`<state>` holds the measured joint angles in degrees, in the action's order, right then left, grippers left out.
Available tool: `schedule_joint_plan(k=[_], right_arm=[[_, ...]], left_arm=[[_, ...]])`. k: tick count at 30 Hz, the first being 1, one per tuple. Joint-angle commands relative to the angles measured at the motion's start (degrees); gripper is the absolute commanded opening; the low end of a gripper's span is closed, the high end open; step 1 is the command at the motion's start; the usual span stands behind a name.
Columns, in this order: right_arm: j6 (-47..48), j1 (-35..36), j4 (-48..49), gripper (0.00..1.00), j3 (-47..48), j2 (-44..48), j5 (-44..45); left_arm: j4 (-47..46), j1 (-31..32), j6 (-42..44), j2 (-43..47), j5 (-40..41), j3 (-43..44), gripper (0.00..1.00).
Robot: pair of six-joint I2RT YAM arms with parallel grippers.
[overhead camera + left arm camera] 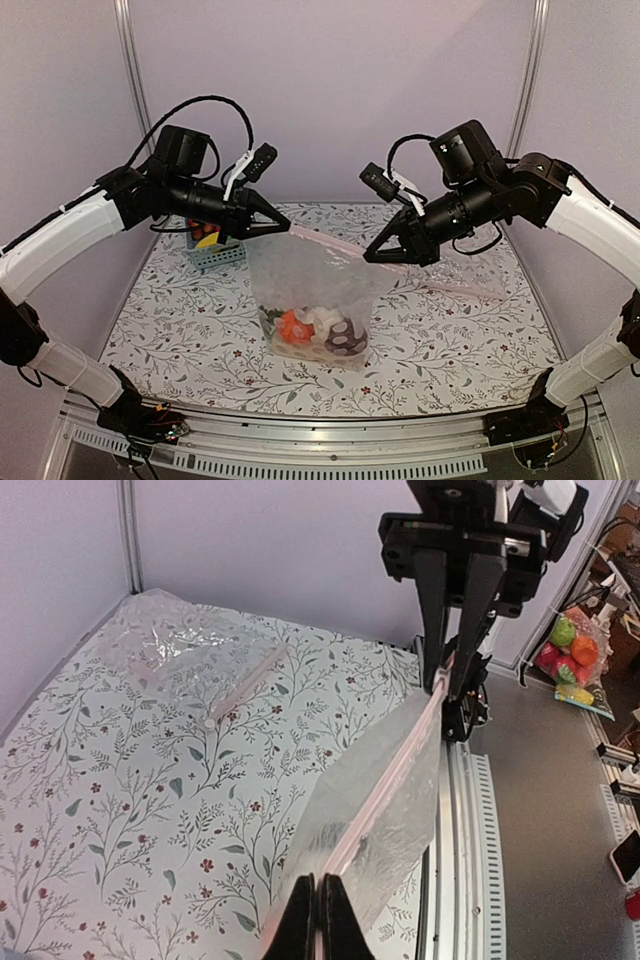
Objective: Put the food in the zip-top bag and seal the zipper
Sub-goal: Zip the zipper on the zipper food storage bag.
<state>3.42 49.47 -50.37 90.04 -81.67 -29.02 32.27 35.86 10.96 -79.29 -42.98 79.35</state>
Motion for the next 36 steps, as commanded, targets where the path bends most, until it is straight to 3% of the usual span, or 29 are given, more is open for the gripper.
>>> schedule_joint_plan(k=[1, 36], right_arm=[[-0.67, -0.26, -9.38, 0.0, -1.33, 3.24, 0.25], [-1.22, -0.25, -9.58, 0.0, -2.72, 4.82, 1.49]], left_arm=[[1.71, -4.43, 1.09, 2.11, 6.3, 0.32, 0.0], [2.09, -5.44, 1.52, 2.27, 7.64, 0.1, 0.0]])
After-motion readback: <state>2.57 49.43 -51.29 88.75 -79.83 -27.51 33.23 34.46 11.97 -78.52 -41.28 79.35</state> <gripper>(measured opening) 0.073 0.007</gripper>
